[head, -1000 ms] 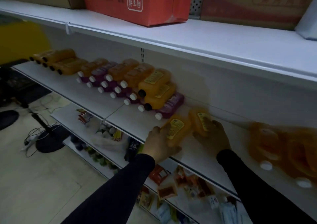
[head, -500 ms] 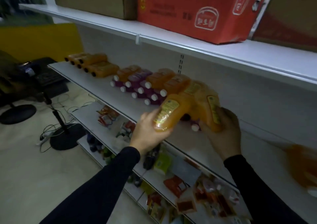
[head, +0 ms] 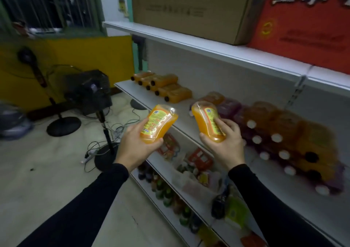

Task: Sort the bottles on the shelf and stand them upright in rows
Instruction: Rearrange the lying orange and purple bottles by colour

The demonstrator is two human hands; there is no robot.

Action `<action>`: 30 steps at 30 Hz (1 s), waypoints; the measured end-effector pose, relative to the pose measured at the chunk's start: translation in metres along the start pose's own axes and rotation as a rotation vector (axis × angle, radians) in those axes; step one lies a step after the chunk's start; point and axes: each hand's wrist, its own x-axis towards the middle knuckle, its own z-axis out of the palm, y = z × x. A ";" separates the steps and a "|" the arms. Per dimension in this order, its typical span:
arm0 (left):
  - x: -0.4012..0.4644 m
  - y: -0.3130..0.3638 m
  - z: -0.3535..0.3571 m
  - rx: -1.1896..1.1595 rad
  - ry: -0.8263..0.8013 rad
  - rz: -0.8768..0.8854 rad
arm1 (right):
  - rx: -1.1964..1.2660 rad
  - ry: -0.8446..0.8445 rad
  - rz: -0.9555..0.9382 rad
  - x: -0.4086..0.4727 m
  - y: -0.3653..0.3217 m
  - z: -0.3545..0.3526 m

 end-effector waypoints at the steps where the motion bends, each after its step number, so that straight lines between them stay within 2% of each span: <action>1: 0.012 -0.010 -0.006 0.003 0.011 -0.007 | 0.010 -0.002 0.006 0.009 -0.006 0.016; 8: 0.104 -0.072 -0.014 0.017 0.025 -0.051 | 0.076 -0.020 0.053 0.096 -0.004 0.120; 12: 0.169 -0.094 -0.006 0.066 0.012 -0.068 | 0.107 -0.093 0.057 0.162 0.013 0.172; 17: 0.251 -0.116 0.003 0.060 -0.011 -0.075 | -0.134 -0.073 0.113 0.231 0.026 0.216; 20: 0.300 -0.128 0.009 0.038 -0.034 -0.085 | -0.145 -0.017 0.224 0.252 0.028 0.235; 24: 0.373 -0.153 0.024 0.048 -0.110 -0.017 | -0.244 0.031 0.220 0.283 0.037 0.266; 30: 0.478 -0.193 0.052 -0.039 -0.269 0.038 | -0.379 0.111 0.376 0.311 0.034 0.315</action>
